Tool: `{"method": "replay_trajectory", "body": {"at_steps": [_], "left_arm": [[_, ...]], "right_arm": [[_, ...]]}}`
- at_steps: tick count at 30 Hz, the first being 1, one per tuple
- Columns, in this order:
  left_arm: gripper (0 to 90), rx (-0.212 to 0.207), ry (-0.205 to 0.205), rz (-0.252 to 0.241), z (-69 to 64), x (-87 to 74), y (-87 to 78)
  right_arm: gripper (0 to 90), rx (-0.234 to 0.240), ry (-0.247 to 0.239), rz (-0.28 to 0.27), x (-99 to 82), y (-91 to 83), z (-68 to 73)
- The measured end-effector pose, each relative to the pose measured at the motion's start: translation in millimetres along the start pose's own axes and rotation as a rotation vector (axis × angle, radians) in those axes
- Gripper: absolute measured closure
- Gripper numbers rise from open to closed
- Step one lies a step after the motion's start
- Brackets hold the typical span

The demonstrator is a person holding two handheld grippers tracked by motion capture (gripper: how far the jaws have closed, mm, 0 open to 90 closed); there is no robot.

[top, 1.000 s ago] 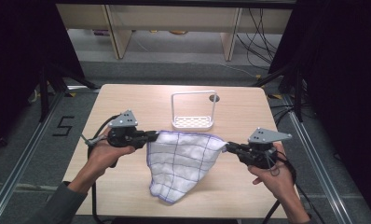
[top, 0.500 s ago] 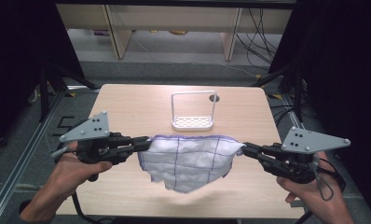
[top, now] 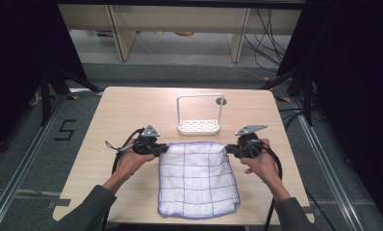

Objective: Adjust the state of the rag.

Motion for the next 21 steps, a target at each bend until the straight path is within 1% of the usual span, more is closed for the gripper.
{"method": "replay_trajectory", "body": {"at_steps": [1, 2, 3, 4, 5, 6, 7, 8, 9, 10, 11, 12, 13, 14, 15, 16, 17, 19, 20, 21], "left_arm": [[83.9, -0.001, -0.016, -0.005, 2.9, -1.1, 5.1], [83.8, 0.004, -0.022, -0.010, 4.9, -1.5, 8.6], [83.5, 0.016, -0.007, -0.005, 6.3, -2.2, 11.6], [83.0, 0.027, 0.004, 0.000, 7.2, -2.8, 13.0], [82.3, 0.039, 0.018, 0.000, 8.5, -3.0, 14.9], [81.7, 0.043, 0.013, 0.010, 9.6, -4.6, 16.7], [81.6, 0.040, 0.011, 0.003, 10.2, -4.4, 18.5], [82.0, 0.043, 0.006, -0.007, 11.0, -3.8, 19.8], [82.1, 0.041, 0.002, -0.008, 11.2, -3.7, 20.3], [81.9, 0.041, -0.002, -0.011, 11.6, -3.8, 21.0], [81.6, 0.036, -0.009, -0.012, 11.7, -4.1, 21.4], [81.2, 0.034, -0.007, -0.009, 12.6, -4.6, 21.1], [80.9, 0.038, -0.013, -0.017, 13.1, -3.9, 21.1], [80.3, 0.030, -0.019, -0.021, 13.1, -3.6, 20.7], [79.7, 0.028, -0.018, -0.020, 13.9, -3.9, 20.0], [79.2, 0.027, -0.022, -0.024, 14.0, -3.7, 19.9], [78.8, 0.026, -0.023, -0.029, 14.3, -3.5, 20.3], [78.7, 0.034, -0.020, -0.028, 14.5, -3.7, 21.2], [78.7, 0.030, -0.019, -0.027, 14.1, -4.0, 21.8], [78.8, 0.029, -0.017, -0.025, 13.6, -4.5, 22.7]], "right_arm": [[85.1, -0.014, -0.007, 0.021, -0.9, 9.9, -4.4], [84.9, -0.031, 0.013, 0.039, -0.9, 17.5, -7.7], [84.7, -0.057, -0.009, 0.041, -1.2, 26.0, -13.8], [84.5, -0.068, 0.001, 0.083, -3.5, 30.6, -18.0], [84.1, -0.082, -0.002, 0.082, -3.7, 34.9, -21.9], [83.6, -0.090, 0.000, 0.088, -4.6, 38.6, -25.9], [82.8, -0.101, 0.022, 0.086, -5.3, 43.5, -28.5], [81.8, -0.115, 0.003, 0.082, -5.7, 46.5, -32.2], [80.3, -0.106, 0.000, 0.085, -6.6, 47.7, -33.2], [78.6, -0.118, 0.008, 0.084, -6.6, 48.6, -34.8], [75.3, -0.112, 0.009, 0.098, -8.0, 46.8, -35.1], [71.0, -0.135, -0.001, 0.088, -7.8, 47.0, -39.1], [66.1, -0.147, 0.020, 0.091, -8.1, 45.1, -40.4], [63.7, -0.155, 0.022, 0.089, -7.9, 42.7, -42.7], [61.6, -0.161, 0.019, 0.063, -5.8, 39.4, -47.1], [59.8, -0.167, 0.037, 0.043, -4.7, 36.2, -50.2], [56.7, -0.170, 0.063, 0.040, -4.6, 33.4, -51.4], [53.8, -0.172, 0.092, 0.016, -1.5, 27.5, -57.6], [53.4, -0.172, 0.128, 0.014, -0.9, 25.5, -58.1], [52.8, -0.156, 0.132, 0.014, -0.3, 26.0, -58.4]]}}
Point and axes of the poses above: each handheld gripper's, and its own axes: y roughly forward along the jaws, x roughly out of its top, z roughly to its left, the point moved 10 cm from there along y, roughly forward along the jaws, and after that the axes turned 4 degrees about -y, right-handed, at the moved point
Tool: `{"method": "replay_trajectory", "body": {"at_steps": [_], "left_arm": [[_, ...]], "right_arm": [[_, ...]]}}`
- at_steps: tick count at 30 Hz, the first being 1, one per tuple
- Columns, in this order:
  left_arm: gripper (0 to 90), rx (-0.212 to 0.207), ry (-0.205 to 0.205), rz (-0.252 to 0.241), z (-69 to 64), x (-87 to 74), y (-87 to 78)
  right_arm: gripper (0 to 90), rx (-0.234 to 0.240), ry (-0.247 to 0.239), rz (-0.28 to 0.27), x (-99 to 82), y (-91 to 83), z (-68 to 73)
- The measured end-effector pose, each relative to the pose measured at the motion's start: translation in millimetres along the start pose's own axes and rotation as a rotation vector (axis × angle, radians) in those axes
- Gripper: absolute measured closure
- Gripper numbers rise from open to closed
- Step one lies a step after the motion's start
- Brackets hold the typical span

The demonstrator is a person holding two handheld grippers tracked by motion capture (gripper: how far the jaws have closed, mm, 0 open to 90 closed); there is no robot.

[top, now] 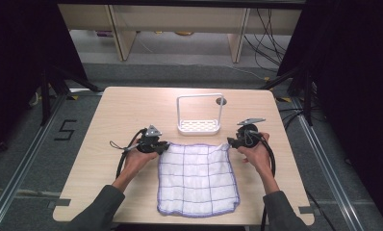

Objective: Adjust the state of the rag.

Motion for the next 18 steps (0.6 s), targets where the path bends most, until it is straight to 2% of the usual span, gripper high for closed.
{"method": "replay_trajectory", "body": {"at_steps": [1, 4, 5, 7, 9, 10, 12, 16, 18], "left_arm": [[78.9, 0.004, 0.009, 0.007, -0.1, -1.2, 0.0], [79.3, 0.003, 0.017, 0.009, -0.3, -2.9, -0.1], [79.5, 0.006, 0.018, 0.009, 1.3, -3.3, -1.0], [79.8, 0.005, 0.009, 0.005, 1.4, -3.4, -1.9], [80.0, 0.004, 0.008, 0.003, 2.1, -3.0, -2.7], [80.0, 0.003, 0.009, 0.002, 2.2, -2.8, -2.8], [80.3, 0.003, 0.011, 0.002, 1.9, -2.8, -2.9], [80.4, 0.007, 0.015, -0.002, 2.5, -2.2, -3.5], [80.4, 0.002, 0.018, -0.005, 2.6, -1.8, -4.2]], "right_arm": [[52.5, -0.005, -0.005, -0.013, 1.5, 1.5, -1.3], [50.1, 0.012, 0.030, 0.024, 0.0, 8.6, 5.4], [49.1, 0.019, 0.084, 0.026, 0.1, 12.7, 10.5], [47.8, 0.028, 0.114, 0.044, 0.1, 17.6, 12.8], [47.8, 0.035, 0.114, 0.033, 2.0, 22.6, 14.1], [47.8, 0.029, 0.111, 0.057, 0.7, 21.9, 15.0], [47.9, 0.019, 0.102, 0.067, -0.2, 23.2, 16.0], [47.8, -0.022, 0.054, 0.086, -5.0, 30.3, 10.7], [48.3, -0.031, 0.029, 0.119, -9.4, 30.9, 11.1]]}}
Point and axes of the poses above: each handheld gripper's, and its own axes: y roughly forward along the jaws, x roughly out of its top, z roughly to its left, the point moved 10 cm from there along y, roughly forward along the jaws, and after that the axes turned 4 degrees about -y, right-handed, at the moved point
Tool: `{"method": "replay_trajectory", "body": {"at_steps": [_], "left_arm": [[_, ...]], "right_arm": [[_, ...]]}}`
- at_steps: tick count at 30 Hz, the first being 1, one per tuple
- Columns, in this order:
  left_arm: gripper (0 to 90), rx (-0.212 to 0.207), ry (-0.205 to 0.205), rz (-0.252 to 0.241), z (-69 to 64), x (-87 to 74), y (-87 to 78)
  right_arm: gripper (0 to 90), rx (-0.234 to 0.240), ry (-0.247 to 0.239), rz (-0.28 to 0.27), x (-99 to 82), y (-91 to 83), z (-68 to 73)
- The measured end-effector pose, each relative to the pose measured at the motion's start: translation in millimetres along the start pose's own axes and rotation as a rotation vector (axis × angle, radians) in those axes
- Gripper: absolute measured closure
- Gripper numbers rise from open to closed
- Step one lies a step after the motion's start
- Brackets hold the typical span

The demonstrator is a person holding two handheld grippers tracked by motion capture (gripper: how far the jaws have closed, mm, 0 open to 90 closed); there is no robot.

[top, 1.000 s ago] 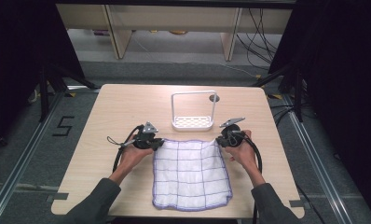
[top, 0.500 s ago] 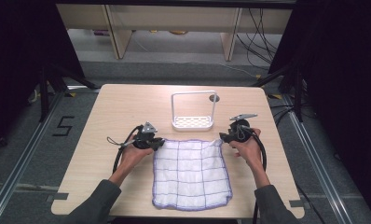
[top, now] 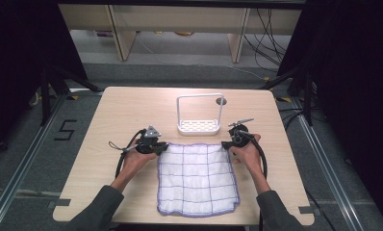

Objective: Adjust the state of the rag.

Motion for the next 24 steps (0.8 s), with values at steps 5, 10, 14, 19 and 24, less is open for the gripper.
{"method": "replay_trajectory", "body": {"at_steps": [5, 10, 14, 19, 24], "left_arm": [[80.3, 0.005, -0.001, -0.002, 0.5, 0.5, -1.6], [80.5, -0.008, -0.003, -0.007, -0.5, 1.2, -2.5], [80.9, -0.011, 0.002, -0.009, -0.7, 1.7, -3.6], [81.4, -0.018, -0.012, -0.024, -0.7, 4.0, -4.2], [82.1, -0.017, -0.015, -0.040, 2.2, 5.9, -5.6]], "right_arm": [[51.3, -0.005, -0.029, 0.015, -3.8, 4.2, 3.1], [57.2, 0.016, -0.033, 0.004, -2.8, 4.6, 3.4], [68.0, 0.026, -0.053, -0.013, -1.0, 6.3, 2.9], [84.0, 0.102, -0.090, 0.003, -2.6, 3.6, 11.8], [86.1, 0.096, -0.107, -0.044, -1.3, 3.3, 7.5]]}}
Point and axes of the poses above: each handheld gripper's, and its own axes: y roughly forward along the jaws, x roughly out of its top, z roughly to its left, the point moved 10 cm from there along y, roughly forward along the jaws, and after that the axes turned 4 degrees about -y, right-handed, at the moved point
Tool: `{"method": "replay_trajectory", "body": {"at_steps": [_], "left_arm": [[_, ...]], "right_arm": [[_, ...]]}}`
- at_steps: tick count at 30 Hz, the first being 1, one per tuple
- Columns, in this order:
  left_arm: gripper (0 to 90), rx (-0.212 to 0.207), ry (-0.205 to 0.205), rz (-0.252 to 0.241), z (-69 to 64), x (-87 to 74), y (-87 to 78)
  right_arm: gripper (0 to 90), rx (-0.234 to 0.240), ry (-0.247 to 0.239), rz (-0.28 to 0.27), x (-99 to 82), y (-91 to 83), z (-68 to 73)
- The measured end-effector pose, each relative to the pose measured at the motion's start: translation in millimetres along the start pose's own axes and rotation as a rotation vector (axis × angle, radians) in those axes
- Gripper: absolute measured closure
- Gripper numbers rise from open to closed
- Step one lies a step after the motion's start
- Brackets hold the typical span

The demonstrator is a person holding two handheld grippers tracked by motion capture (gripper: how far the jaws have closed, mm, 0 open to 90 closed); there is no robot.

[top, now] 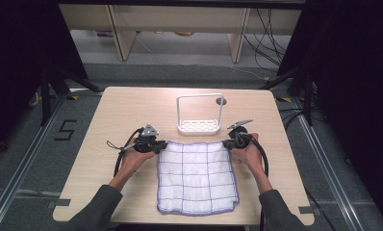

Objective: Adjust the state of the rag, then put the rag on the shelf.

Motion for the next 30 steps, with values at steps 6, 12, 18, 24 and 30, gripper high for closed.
{"method": "replay_trajectory", "body": {"at_steps": [6, 12, 18, 24, 30], "left_arm": [[82.5, -0.005, 0.003, -0.031, 0.5, 6.7, -4.6], [82.8, -0.001, -0.009, -0.057, 4.6, 10.5, -6.7], [82.9, -0.003, -0.008, -0.078, 4.1, 17.5, -11.0], [82.9, -0.005, -0.009, -0.079, 3.3, 18.2, -11.3], [83.2, -0.018, -0.014, -0.097, 2.1, 21.1, -16.1]], "right_arm": [[86.1, 0.009, -0.001, -0.020, 4.2, -9.7, -1.2], [86.1, 0.010, 0.008, -0.081, 10.8, -14.9, -3.8], [86.1, 0.028, -0.009, -0.097, 14.8, -21.4, -4.1], [86.1, 0.045, 0.003, -0.112, 17.2, -23.2, -2.1], [86.1, 0.045, 0.004, -0.127, 17.4, -30.5, -2.4]]}}
Point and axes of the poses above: each handheld gripper's, and its own axes: y roughly forward along the jaws, x roughly out of its top, z roughly to its left, the point moved 10 cm from there along y, roughly forward along the jaws, and after that the axes turned 4 degrees about -y, right-handed, at the moved point
